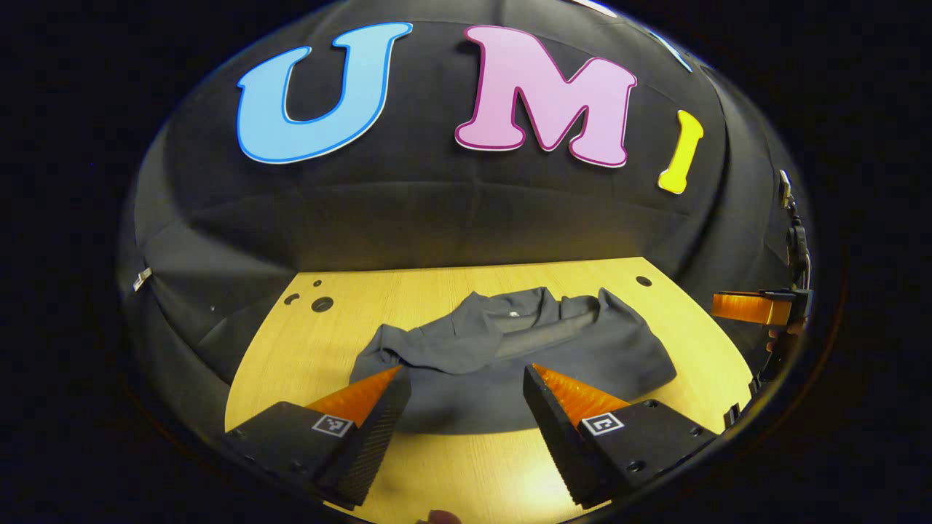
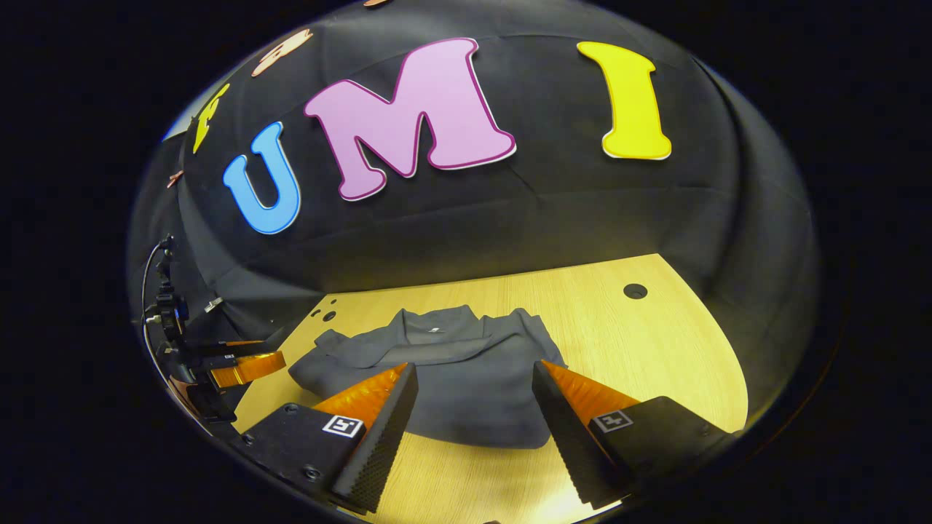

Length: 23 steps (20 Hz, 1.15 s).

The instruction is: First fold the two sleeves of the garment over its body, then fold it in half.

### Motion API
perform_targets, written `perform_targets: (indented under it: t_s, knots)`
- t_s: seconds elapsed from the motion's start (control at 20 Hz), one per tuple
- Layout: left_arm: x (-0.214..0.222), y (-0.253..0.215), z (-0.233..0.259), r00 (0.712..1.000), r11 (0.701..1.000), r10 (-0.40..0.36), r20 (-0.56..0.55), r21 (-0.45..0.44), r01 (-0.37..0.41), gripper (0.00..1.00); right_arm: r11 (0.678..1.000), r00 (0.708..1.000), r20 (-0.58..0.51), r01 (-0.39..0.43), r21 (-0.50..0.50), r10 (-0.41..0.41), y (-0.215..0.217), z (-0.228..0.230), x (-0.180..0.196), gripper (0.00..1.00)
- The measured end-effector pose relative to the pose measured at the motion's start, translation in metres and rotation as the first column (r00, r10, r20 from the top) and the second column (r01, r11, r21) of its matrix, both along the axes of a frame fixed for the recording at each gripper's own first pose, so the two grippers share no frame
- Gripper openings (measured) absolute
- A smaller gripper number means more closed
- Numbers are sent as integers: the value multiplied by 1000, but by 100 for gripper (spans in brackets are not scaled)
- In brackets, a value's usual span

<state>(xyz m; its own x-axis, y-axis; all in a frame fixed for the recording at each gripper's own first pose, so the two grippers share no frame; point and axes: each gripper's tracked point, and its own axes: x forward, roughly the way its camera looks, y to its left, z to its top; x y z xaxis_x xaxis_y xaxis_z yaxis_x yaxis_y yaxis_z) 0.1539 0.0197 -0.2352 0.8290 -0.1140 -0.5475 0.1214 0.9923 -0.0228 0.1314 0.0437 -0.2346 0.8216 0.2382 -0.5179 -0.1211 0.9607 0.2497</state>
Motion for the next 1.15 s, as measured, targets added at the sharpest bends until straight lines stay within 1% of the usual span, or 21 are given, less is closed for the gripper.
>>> perform_targets:
  t_s: [0.1, 0.2, 0.3, 0.4, 0.6, 0.75, 0.95, 1.05, 1.15]
  knots:
    - [-18, 5, 3, 1000, 1000, 6, 4, 15, -6, 98, 1000, 1000, 10, -7, -8, 7, 1, 6, -16, 98]
    - [-36, 5, 4, 1000, 1000, -7, 0, 22, 7, 98, 1000, 1000, 15, -8, -5, 9, 2, 12, -31, 98]
    - [-49, 5, 5, 1000, 1000, -21, -1, 23, 21, 98, 1000, 1000, 19, -7, -1, 7, 2, 16, -41, 98]
    - [-63, 8, 6, 1000, 1000, -15, -3, 24, 15, 98, 1000, 1000, 24, -6, -18, 7, -2, 18, -47, 98]
    - [-87, 5, 7, 1000, 1000, -3, -8, -11, 3, 98, 1000, 1000, 27, 0, -7, 0, -2, 22, -65, 98]
    - [-106, 2, 4, 1000, 1000, -12, -20, -27, 11, 98, 1000, 1000, 19, -9, -12, 9, 3, 18, -87, 98]
    - [-133, -3, -5, 999, 998, -37, -33, -60, 35, 98, 1000, 1000, -5, -25, 8, 25, 16, 12, -115, 98]
    - [-141, 0, -6, 999, 997, -30, -30, -68, 28, 98, 1000, 1000, -9, -28, -1, 28, 17, 10, -122, 98]
    - [-142, 7, -6, 1000, 998, -5, -22, -71, 3, 98, 1000, 1000, -16, -23, 4, 24, 17, 7, -125, 98]
